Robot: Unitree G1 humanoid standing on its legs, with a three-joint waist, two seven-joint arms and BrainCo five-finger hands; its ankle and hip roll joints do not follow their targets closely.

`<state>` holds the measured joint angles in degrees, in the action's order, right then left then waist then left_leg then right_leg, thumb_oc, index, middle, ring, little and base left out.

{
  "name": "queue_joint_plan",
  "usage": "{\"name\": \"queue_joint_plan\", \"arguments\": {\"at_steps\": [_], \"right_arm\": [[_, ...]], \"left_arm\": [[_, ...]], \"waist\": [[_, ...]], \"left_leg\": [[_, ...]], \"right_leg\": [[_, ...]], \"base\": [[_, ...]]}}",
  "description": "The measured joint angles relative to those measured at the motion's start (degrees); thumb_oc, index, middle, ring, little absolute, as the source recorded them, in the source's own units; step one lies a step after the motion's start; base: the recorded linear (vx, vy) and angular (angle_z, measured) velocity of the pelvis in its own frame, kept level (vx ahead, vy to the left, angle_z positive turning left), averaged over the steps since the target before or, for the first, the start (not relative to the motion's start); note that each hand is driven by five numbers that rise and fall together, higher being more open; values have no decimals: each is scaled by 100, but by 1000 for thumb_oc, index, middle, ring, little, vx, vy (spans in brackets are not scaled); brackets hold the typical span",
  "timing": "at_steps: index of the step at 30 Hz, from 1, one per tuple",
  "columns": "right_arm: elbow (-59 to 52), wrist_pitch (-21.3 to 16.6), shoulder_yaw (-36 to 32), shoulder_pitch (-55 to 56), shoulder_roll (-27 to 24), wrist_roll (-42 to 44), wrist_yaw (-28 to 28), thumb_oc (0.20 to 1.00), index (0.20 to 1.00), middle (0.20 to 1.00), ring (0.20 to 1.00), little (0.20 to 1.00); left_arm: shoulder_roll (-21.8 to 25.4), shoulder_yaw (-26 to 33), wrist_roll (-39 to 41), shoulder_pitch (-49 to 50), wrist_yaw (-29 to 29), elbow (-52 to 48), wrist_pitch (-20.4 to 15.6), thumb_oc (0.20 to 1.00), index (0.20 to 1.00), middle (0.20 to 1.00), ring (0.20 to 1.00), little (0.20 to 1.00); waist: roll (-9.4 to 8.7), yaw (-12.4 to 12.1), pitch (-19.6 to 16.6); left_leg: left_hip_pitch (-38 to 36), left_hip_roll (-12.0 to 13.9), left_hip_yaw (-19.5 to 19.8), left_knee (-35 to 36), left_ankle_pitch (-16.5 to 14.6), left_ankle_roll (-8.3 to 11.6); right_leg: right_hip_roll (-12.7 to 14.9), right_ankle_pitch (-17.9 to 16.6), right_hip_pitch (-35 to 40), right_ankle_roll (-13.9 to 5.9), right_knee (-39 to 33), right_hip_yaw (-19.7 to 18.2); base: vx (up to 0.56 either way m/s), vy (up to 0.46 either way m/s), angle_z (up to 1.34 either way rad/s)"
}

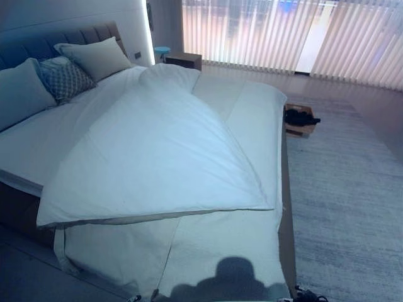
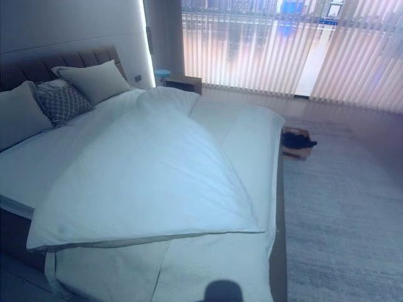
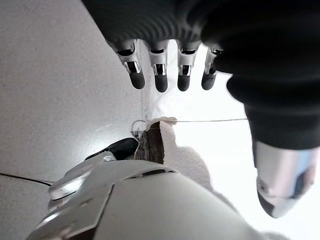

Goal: Make the bed

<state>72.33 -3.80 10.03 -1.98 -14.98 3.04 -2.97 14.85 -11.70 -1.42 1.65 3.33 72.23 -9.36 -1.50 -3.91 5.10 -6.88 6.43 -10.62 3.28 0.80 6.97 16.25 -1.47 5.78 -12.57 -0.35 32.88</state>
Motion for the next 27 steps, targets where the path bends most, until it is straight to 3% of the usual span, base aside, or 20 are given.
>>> {"name": "queue_joint_plan", "arguments": {"at_steps": [3, 7, 9, 10, 11, 14, 16, 19, 23, 27], "right_arm": [[5, -1, -6, 51, 10, 78, -2, 1000, 1000, 1000, 1000, 1000], [-219, 4, -111, 98, 36, 398, -15, 1000, 1000, 1000, 1000, 1000], [-858, -122, -229, 180, 47, 796, -69, 1000, 1000, 1000, 1000, 1000], [-2358, -104, -263, 590, 18, 1041, -157, 1000, 1000, 1000, 1000, 1000], [-3280, -414, -269, 745, 1, 1160, -157, 1000, 1000, 1000, 1000, 1000], [-4666, -534, -279, 624, -99, 1473, -125, 1000, 1000, 1000, 1000, 1000], [-5263, -725, -285, 387, -145, 1661, -131, 1000, 1000, 1000, 1000, 1000], [-5563, -791, -203, -67, -83, 1983, -116, 1000, 1000, 1000, 1000, 1000], [-5778, -821, 122, -879, -30, 2498, -70, 1000, 1000, 1000, 1000, 1000], [-5835, -870, 250, -1815, 137, 3079, -188, 1000, 1000, 1000, 1000, 1000]], "left_arm": [[-14, 7, 55, 34, 1, 4, -2, 1000, 1000, 1000, 1000, 1000], [-83, 554, 578, 160, 20, -175, 13, 1000, 1000, 1000, 1000, 1000], [-116, 815, 1265, 312, 58, -836, -48, 1000, 1000, 1000, 1000, 1000], [-126, 974, 1924, 827, 52, -2386, -10, 1000, 1000, 1000, 1000, 1000], [-109, 976, 2404, 1042, -4, -3396, -302, 1000, 1000, 1000, 1000, 1000], [-103, 939, 3729, 1035, -84, -5127, -426, 1000, 1000, 1000, 1000, 1000], [-75, 903, 4439, 938, -198, -5938, -552, 1000, 1000, 1000, 1000, 1000], [-78, 845, 5240, 509, -260, -5973, -570, 1000, 1000, 1000, 1000, 1000], [-248, 549, 5895, -433, -198, -5919, -632, 1000, 1000, 1000, 1000, 1000], [-459, 39, 6327, -1334, -68, -5996, -848, 1000, 1000, 1000, 1000, 1000]], "waist": [[58, 10, -14], [86, 5, -34], [77, -10, -26], [59, -7, 11], [50, -4, 77], [40, -7, 107], [9, -1, 160], [-74, -16, 307], [-212, -41, 1258], [-81, -108, 2184]], "left_leg": [[46, 0, 34, -13, 3, -4], [44, 0, 33, -16, 2, -4], [43, 1, 36, -18, 6, -7], [53, 0, 34, -16, 14, -14], [45, 2, 35, -31, 28, -30], [100, 0, 28, -7, 21, -25], [252, -5, 23, -26, 42, -45], [627, 11, 32, -263, 61, -49], [1588, 91, 166, -905, 80, -77], [2444, 137, 307, -1429, 90, -139]], "right_leg": [[1, -1, -16, 0, 0, 33], [0, 1, -15, -1, -2, 34], [-4, -2, -33, 0, 1, 32], [-4, -11, -62, 1, 0, 32], [-5, -32, -46, 12, -1, 31], [-3, -39, -35, 4, -31, 51], [-1, -75, -188, 22, -25, 39], [16, -146, -564, 38, 57, -45], [75, -192, -1329, 178, 445, -70], [200, -96, -2055, 345, 1003, -71]], "base": [[28, -4, 6], [20, 4, 0], [0, 0, 0], [0, 0, 0], [0, 0, 0], [-20, 3, 3], [-122, -3, 0], [-208, -23, -7], [-239, -19, 5], [-176, 5, 17]]}}
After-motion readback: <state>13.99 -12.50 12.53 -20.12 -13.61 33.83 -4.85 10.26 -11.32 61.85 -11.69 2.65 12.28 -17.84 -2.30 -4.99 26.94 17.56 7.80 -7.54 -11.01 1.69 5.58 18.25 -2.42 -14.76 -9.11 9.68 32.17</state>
